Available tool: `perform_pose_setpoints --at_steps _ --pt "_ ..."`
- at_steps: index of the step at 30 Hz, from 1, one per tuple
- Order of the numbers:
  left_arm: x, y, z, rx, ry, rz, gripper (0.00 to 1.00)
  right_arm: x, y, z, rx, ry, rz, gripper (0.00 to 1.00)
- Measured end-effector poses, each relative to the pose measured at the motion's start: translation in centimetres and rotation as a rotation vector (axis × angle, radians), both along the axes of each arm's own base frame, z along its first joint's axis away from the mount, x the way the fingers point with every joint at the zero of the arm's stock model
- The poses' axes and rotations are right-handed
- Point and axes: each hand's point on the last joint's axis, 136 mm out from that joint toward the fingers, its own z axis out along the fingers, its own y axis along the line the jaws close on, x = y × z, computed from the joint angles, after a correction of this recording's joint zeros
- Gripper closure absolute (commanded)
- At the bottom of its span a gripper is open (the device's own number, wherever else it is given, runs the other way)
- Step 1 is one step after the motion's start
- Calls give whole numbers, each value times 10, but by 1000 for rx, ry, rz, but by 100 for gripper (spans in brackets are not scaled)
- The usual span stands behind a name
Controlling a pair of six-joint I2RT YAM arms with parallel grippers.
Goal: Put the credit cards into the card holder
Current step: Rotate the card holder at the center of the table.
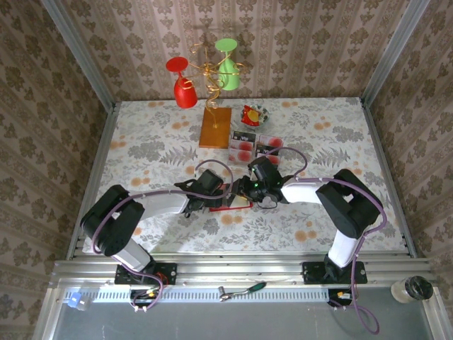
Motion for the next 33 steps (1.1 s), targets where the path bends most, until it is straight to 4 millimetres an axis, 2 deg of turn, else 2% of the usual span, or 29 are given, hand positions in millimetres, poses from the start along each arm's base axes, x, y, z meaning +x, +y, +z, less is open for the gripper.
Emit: perform_pose_setpoints --at_steps 7,12,16,25,33 --pt "0 0 0 -1 -1 -1 8 1 -3 -4 -25 2 -26 59" --pt "0 -1 0 -1 -1 -1 8 5 0 -4 -23 2 -27 61" --pt "0 -1 -1 -1 -1 -1 8 6 2 -6 -25 4 -25 69" --pt "1 -1 -1 -2 -1 -1 8 7 3 -9 -28 4 -20 100" --pt "-4 2 2 -17 3 10 8 10 4 -6 -13 -11 -19 100"
